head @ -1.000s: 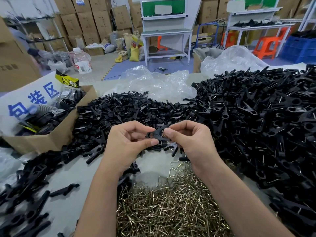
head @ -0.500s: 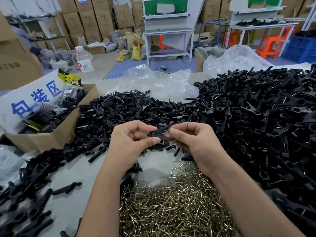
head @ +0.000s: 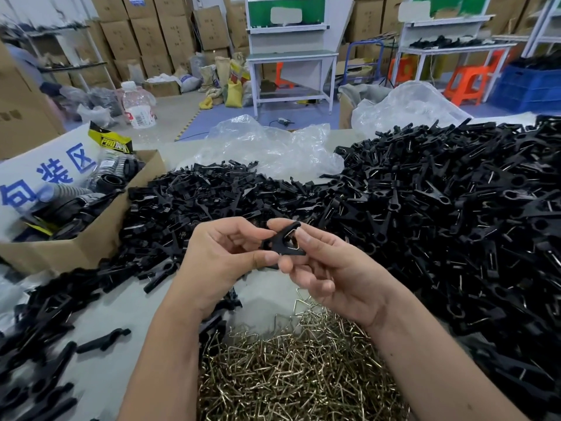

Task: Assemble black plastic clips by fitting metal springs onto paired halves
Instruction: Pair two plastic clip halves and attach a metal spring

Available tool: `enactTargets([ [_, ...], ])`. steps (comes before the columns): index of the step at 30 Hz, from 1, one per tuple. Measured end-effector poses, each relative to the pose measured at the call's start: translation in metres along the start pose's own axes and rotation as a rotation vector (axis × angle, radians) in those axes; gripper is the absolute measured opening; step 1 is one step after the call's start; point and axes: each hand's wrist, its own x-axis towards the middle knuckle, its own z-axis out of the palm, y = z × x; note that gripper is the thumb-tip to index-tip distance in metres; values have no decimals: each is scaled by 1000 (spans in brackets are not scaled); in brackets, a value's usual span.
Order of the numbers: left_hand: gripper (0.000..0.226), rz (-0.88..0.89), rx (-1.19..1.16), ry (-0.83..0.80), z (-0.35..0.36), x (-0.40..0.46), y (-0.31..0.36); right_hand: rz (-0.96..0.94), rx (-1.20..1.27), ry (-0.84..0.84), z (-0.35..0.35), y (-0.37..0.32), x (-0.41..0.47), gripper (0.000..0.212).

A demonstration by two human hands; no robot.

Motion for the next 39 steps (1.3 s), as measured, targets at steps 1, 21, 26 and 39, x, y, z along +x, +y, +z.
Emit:
enactTargets([
  [1, 31, 8, 7, -10, -1, 0, 0, -8, 15, -29, 0, 0, 0, 38],
  [21, 54, 68, 246, 103, 8, 9, 0, -166, -96, 137, 3, -21, 0, 23],
  [26, 31, -94, 870, 182, -11, 4, -16, -508, -668, 644, -8, -34, 1, 56],
  [39, 34, -259, 1173, 10, -7, 5, -24, -177, -2075, 267, -3, 26, 14, 52],
])
